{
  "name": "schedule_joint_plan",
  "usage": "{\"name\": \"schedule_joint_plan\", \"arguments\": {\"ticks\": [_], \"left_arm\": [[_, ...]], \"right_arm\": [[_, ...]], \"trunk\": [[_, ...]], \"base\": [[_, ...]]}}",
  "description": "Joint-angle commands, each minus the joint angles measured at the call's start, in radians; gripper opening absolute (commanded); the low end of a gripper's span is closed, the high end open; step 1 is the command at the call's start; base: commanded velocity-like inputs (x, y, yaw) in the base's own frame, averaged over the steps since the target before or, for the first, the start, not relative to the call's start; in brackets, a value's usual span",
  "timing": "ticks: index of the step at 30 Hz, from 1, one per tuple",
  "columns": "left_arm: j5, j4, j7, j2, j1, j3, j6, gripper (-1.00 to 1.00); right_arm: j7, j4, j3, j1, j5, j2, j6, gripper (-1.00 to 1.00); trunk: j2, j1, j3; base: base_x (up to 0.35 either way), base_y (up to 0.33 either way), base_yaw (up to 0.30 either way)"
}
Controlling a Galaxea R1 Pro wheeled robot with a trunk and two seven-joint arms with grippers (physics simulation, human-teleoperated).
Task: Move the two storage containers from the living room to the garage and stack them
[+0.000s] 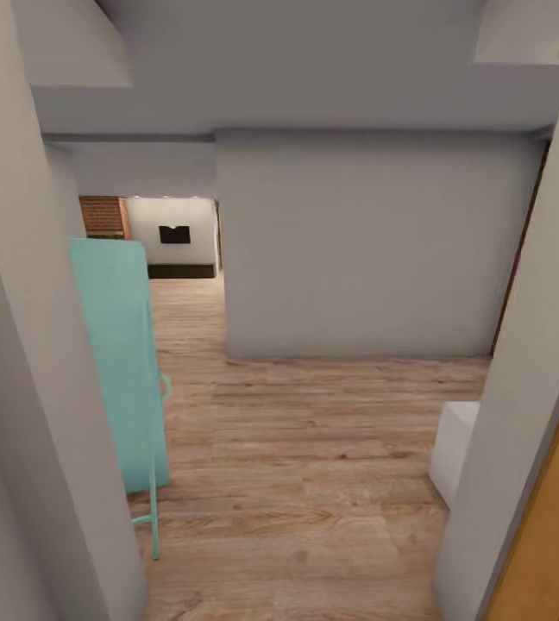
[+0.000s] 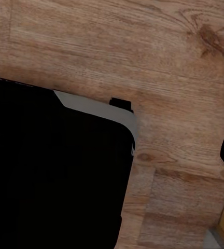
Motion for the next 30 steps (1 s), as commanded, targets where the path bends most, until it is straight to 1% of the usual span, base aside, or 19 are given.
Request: {"name": "schedule_joint_plan", "arguments": {"ticks": [1, 6, 14, 24, 30], "left_arm": [[0.009, 0.001, -0.003, 0.0, -0.001, -0.007, -0.003, 1.0], [0.009, 0.001, -0.003, -0.001, -0.001, -0.007, -0.003, 1.0], [0.009, 0.001, -0.003, -0.002, -0.001, -0.007, -0.003, 1.0], [0.009, 0.001, -0.003, -0.001, -0.001, -0.007, -0.003, 1.0], [0.009, 0.001, -0.003, -0.002, -0.001, -0.007, -0.003, 1.0]], "right_arm": [[0.003, 0.003, 0.003, -0.001, 0.001, 0.002, -0.006, 1.0], [0.003, 0.003, 0.002, -0.001, 0.003, 0.006, -0.006, 1.0], [0.003, 0.003, 0.004, -0.001, 0.001, 0.0, -0.006, 1.0], [0.003, 0.003, 0.001, -0.001, 0.003, 0.006, -0.006, 1.0], [0.003, 0.003, 0.003, -0.001, 0.002, 0.002, -0.006, 1.0]], "trunk": [[-0.001, 0.001, -0.001], [-0.001, 0.001, -0.001], [-0.001, 0.001, -0.001], [-0.001, 0.001, -0.001], [-0.001, 0.001, -0.001]], "base": [[0.323, 0.0, 0.0], [0.323, 0.0, 0.0], [0.323, 0.0, 0.0], [0.323, 0.0, 0.0], [0.323, 0.0, 0.0]]}}
